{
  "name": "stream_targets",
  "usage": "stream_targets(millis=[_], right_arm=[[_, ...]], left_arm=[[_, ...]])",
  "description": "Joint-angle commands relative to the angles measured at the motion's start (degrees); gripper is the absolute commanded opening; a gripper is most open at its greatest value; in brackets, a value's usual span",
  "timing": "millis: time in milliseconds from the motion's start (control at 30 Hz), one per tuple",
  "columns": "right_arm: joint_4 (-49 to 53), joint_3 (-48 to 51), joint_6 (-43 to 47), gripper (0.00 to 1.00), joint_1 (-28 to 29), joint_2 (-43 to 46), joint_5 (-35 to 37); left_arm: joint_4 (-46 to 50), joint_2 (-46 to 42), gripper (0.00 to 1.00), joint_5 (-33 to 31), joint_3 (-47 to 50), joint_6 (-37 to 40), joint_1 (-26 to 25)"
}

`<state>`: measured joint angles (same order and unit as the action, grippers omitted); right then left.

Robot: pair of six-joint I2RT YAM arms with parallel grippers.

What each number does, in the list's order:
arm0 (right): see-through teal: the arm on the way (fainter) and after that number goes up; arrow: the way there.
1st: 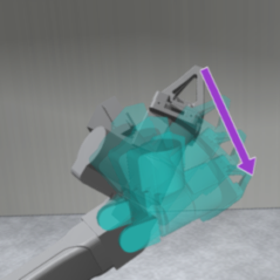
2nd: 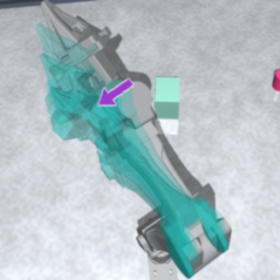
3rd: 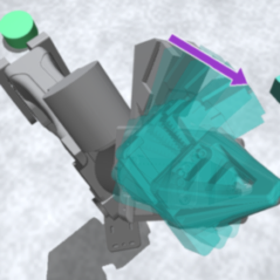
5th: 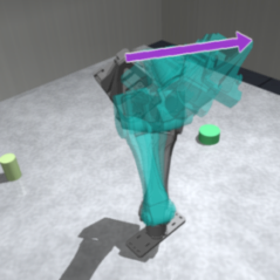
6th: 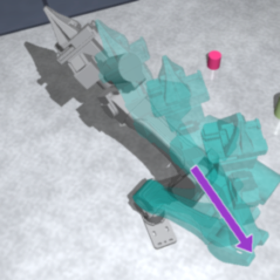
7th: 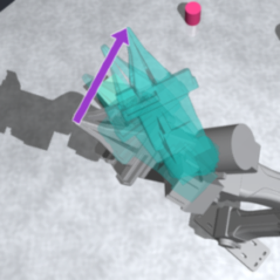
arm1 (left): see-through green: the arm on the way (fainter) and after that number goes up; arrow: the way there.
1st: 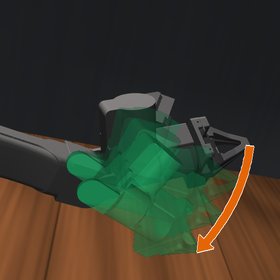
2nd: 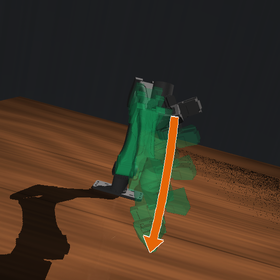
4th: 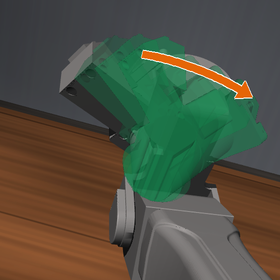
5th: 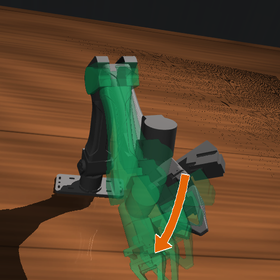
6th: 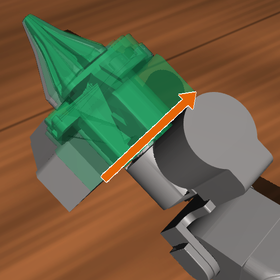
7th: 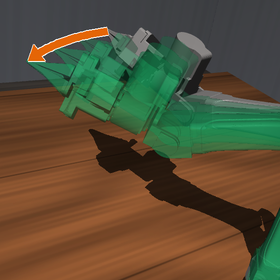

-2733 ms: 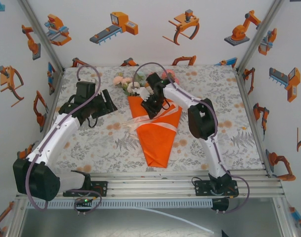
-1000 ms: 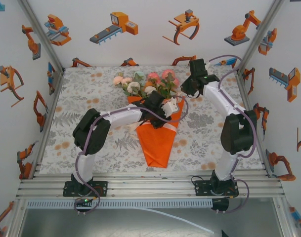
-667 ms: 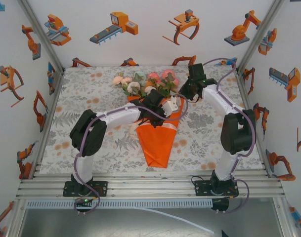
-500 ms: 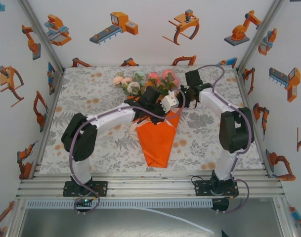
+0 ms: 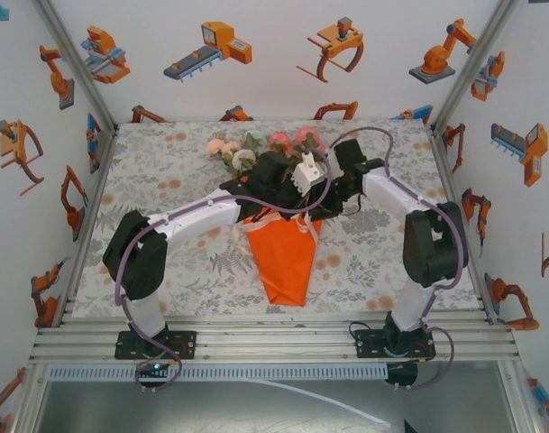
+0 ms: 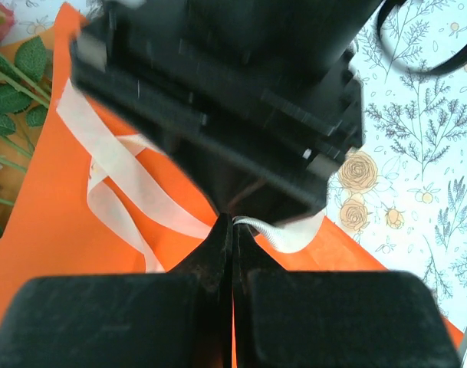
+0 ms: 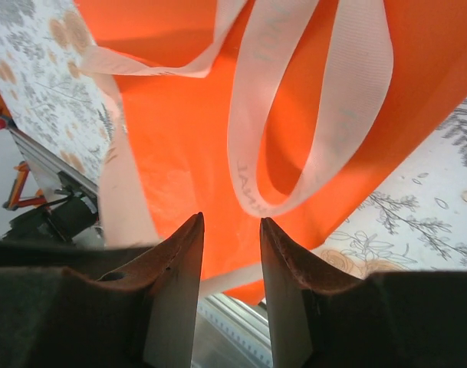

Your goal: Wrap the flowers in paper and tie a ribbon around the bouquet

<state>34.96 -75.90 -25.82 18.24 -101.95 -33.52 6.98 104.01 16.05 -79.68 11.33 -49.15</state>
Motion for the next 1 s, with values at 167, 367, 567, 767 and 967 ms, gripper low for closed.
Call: stream_targets(millis=[167, 367, 567, 767, 967], right_arm=[[-5.68, 10.50, -6.97, 0.33, -2.01, 14.19, 3.22], [-23.86, 27.10, -13.28, 0.31, 5.85, 29.69, 15.53], [-36.44, 33.80, -18.11, 0.31, 11.41, 28.88, 31.81], [-31.78, 29.23, -38.28, 0.31, 14.90, 21.61, 37.84], [-25.94, 27.08, -48.60, 0.50, 16.12, 17.64, 42.75]], left_arm=[[-1.59, 4.68, 0.00, -2.52, -3.69, -6.59, 0.53], [-2.86, 8.72, 0.00, -2.53, -7.08, -15.28, 3.10], [-2.90, 12.15, 0.00, 0.56, -9.00, -20.40, 5.15], [-3.08, 13.72, 0.00, 3.02, -9.34, -21.35, 5.31], [-4.13, 13.76, 0.00, 4.02, -8.66, -21.77, 5.37]])
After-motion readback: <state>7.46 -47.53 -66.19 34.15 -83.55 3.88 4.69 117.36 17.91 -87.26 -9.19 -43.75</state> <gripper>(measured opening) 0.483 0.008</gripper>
